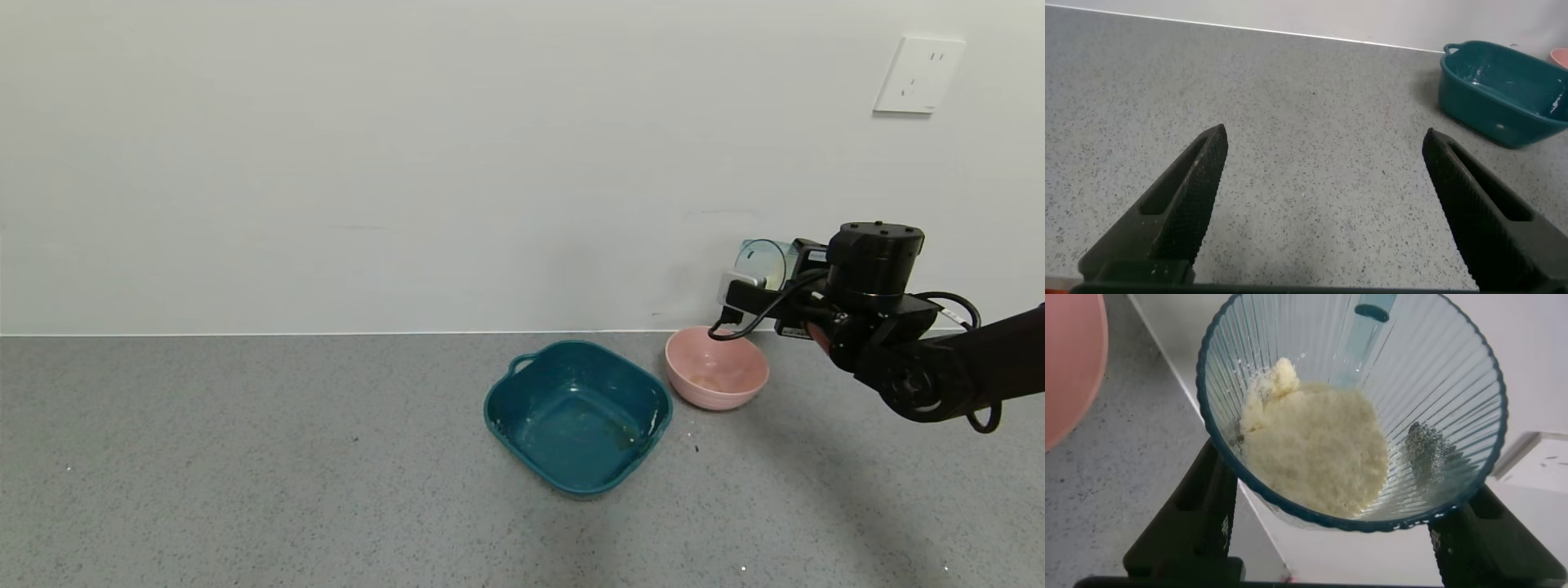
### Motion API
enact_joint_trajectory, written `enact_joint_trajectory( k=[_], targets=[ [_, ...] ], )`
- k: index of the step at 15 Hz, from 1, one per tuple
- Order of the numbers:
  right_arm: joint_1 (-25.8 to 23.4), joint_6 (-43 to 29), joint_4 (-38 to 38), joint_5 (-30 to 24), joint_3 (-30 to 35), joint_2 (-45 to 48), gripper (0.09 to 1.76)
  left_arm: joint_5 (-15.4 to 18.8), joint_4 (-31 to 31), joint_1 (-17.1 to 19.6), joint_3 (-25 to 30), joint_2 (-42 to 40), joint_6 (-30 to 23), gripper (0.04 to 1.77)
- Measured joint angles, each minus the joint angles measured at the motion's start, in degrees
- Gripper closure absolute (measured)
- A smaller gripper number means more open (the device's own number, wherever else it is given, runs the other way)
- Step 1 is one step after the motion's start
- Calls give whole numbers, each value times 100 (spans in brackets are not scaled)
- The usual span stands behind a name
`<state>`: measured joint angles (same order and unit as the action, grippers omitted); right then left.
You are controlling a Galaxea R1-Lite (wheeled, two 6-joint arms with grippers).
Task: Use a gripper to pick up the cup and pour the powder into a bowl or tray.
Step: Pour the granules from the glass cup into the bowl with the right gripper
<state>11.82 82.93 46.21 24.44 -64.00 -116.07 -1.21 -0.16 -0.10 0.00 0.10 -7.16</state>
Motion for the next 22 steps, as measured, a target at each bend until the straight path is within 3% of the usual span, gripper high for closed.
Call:
enact_joint_trajectory(
  k=[5, 15, 22],
  targets=[
    [24, 877, 944, -22, 308, -293, 51, 2, 0, 0, 0, 0, 0, 9],
    [85, 2054, 1064, -30, 634, -480, 51, 2, 0, 0, 0, 0, 2, 9],
    [82, 2925, 1635, -27, 855, -603, 51, 2, 0, 0, 0, 0, 0, 9]
  ],
)
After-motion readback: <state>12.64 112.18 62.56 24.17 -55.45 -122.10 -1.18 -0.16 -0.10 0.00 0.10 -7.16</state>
